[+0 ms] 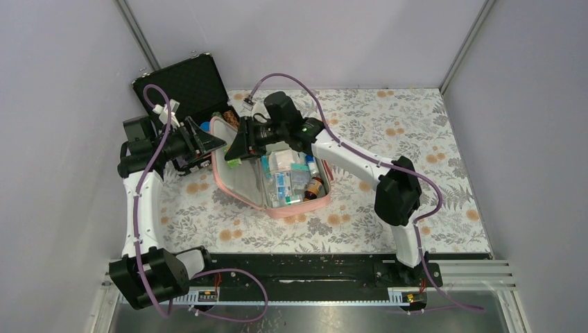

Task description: Organize the medicine kit

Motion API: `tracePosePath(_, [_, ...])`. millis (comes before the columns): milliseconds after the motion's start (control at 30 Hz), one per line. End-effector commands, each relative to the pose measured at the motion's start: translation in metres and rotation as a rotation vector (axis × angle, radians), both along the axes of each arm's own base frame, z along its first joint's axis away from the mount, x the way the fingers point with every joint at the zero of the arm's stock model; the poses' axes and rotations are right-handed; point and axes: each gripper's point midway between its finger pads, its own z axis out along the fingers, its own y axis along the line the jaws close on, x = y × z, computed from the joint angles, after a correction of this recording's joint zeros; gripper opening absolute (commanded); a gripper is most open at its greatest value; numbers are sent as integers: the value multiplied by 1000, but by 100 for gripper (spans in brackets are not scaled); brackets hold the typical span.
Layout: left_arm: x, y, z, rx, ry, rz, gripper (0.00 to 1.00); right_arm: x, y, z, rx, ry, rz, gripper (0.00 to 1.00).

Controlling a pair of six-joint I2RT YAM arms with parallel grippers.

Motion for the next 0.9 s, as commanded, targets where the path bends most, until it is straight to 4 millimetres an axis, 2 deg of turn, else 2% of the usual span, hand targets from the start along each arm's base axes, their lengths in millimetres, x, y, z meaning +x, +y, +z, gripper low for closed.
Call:
tracePosePath(0, [2,-1,21,17,-89,-6,57,7,-1,-8,-122,-34,-91,35])
tracePosePath(200, [3,-1,20,10,-93,-3,57,12,-3,-19,-204,-52,-152,38])
tracePosePath(333, [1,-2,21,6,-96,-8,57,11,-1,-32,-245,24,-196,51])
tracePosePath(433, [1,-2,21,5,-96,-8,57,6,6,-31,-213,73,-180,59])
tracePosePath(533, [0,-3,21,5,-99,-9,57,-1,13,-23,-176,90,-149,74])
tracePosePath(600, [0,-2,20,6,-99,-7,57,-4,16,-15,-155,87,-136,98])
tracePosePath(733, [0,-2,21,6,-103,-6,57,-7,18,1,-125,79,-129,100])
tracePosePath(867, [0,-2,21,7,-105,-7,57,-9,10,8,-147,75,-152,99])
